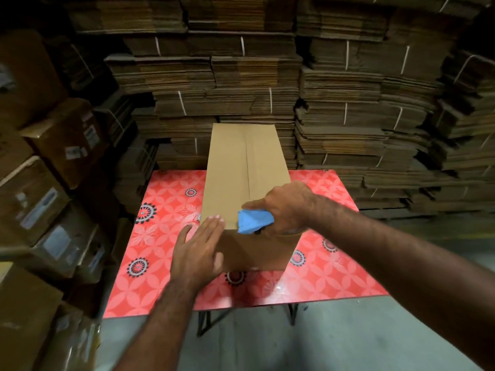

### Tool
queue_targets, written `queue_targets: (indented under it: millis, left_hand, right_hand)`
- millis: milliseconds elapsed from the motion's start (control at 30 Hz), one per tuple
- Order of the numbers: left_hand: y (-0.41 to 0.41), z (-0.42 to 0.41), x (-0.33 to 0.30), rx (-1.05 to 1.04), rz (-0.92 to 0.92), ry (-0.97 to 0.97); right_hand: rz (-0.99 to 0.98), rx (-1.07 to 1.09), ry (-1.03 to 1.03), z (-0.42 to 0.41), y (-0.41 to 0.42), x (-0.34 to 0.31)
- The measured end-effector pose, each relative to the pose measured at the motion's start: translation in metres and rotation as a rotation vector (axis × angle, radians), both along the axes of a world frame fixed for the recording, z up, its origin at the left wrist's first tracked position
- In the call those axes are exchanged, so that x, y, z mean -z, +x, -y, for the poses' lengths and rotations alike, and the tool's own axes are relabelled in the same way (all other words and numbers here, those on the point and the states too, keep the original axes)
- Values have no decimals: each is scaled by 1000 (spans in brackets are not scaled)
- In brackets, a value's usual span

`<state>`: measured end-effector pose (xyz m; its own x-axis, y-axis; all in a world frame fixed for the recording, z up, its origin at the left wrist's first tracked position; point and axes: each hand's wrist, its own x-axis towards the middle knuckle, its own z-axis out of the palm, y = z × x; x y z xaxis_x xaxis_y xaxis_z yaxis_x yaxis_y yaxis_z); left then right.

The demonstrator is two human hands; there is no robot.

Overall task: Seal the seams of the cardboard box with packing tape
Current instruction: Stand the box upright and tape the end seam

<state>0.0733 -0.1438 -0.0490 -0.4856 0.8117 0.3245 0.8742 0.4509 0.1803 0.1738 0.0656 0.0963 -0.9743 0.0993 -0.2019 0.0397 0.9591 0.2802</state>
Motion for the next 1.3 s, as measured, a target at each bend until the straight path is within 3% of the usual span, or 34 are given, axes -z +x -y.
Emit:
queue_targets:
  millis: [400, 733, 1067, 1300]
  left_hand:
    - [18, -19, -6, -164, -32, 43]
    - [30, -36, -1, -125, 33, 57]
    - [42, -44, -3, -174, 52, 65]
    - [18, -37, -7, -182, 58, 41]
  right_hand:
    - [108, -24, 62, -4, -18, 3]
    - [83, -87, 4, -29, -11, 8]
    - [114, -12, -40, -81, 32, -3]
    - [78, -44, 35, -46, 19, 6]
